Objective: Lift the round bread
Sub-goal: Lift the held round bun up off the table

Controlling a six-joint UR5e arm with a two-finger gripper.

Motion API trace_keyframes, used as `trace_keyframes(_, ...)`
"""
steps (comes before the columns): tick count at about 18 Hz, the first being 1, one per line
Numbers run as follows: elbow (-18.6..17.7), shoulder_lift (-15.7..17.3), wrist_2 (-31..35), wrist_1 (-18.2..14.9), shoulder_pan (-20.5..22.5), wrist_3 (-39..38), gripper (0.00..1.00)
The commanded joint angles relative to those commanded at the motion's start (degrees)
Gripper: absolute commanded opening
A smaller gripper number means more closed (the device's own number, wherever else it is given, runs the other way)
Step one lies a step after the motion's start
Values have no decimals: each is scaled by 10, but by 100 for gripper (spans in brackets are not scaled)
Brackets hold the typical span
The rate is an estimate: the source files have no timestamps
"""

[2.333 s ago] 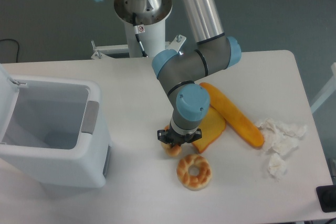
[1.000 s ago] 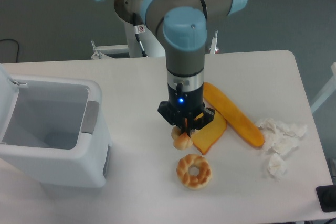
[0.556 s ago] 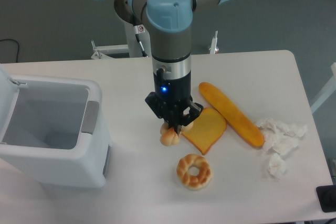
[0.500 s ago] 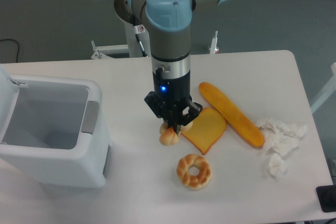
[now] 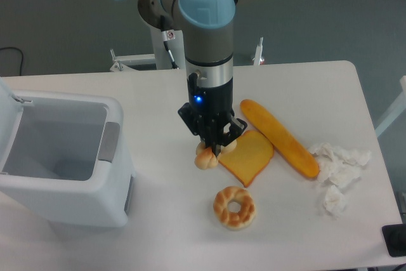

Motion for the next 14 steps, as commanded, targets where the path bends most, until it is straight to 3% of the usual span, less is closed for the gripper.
trace_keyframes(4,1,11,-1,-36,13,38,7)
trace_keyframes(14,-3,26,-14,-37,26,38,7)
